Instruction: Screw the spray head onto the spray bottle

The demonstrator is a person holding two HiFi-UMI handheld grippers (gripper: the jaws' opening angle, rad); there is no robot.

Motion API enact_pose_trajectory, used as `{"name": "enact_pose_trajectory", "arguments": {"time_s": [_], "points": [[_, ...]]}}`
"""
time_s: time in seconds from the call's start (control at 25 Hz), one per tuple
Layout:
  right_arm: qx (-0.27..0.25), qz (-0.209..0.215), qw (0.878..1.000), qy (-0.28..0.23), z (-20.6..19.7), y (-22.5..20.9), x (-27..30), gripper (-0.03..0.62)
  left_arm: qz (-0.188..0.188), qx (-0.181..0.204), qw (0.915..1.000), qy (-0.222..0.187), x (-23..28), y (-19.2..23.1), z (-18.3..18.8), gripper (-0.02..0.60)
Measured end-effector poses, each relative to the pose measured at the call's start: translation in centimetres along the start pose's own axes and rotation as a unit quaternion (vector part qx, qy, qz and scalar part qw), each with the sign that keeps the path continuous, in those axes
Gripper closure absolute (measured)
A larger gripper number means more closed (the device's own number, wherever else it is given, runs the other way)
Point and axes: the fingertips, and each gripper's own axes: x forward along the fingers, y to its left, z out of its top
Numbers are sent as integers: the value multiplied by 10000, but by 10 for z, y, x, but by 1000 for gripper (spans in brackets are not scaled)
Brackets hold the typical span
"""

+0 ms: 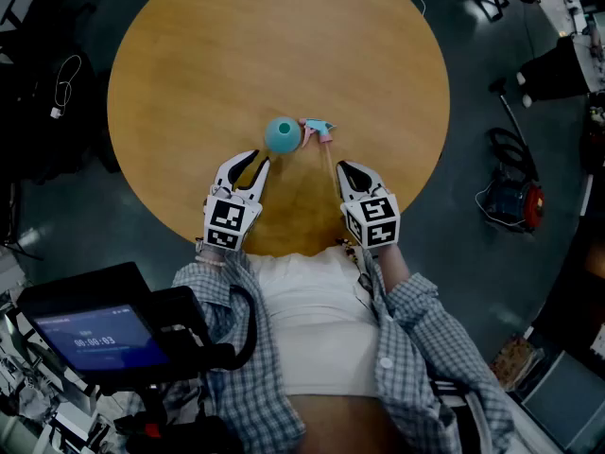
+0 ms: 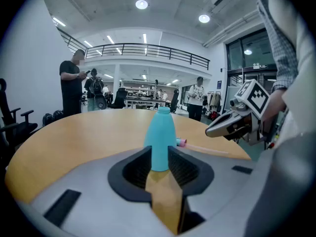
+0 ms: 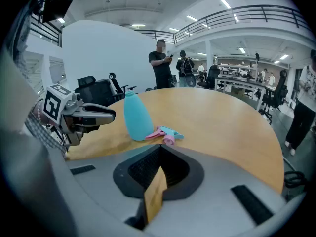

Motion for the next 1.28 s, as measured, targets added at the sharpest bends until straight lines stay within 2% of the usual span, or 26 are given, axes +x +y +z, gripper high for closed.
{"name": "enact_pose_trajectory", "arguments": {"time_s": [0.12, 0.2, 0.4, 0.8, 1.0, 1.16, 1.2, 1.28], "points": [[4, 10, 10000, 8, 3, -3, 0, 600, -9, 98, 9999, 24, 11, 0, 6, 360], [0, 19, 10000, 15, 4, -3, -1, 600, -25, 194, 9998, 43, 18, 0, 9, 279], [10, 9, 10000, 69, 6, -7, -5, 600, -158, 243, 9995, 98, 36, -6, 17, 194], [59, 27, 9998, 181, 6, -11, -9, 600, -320, 273, 9991, 85, 57, -22, 36, 178], [62, 14, 9997, 225, 8, -10, 5, 600, -506, 570, 9969, 183, 64, -20, 24, 213], [-283, 76, 9984, 491, 14, -16, 37, 600, -569, 512, 9969, 175, 72, -7, 14, 215], [-390, 153, 9976, 551, 17, -17, 41, 585, -574, 509, 9969, 180, 72, -7, 14, 215], [-520, 353, 9956, 691, 24, -19, 51, 484, -577, 530, 9967, 189, 70, -9, 14, 215]]}}
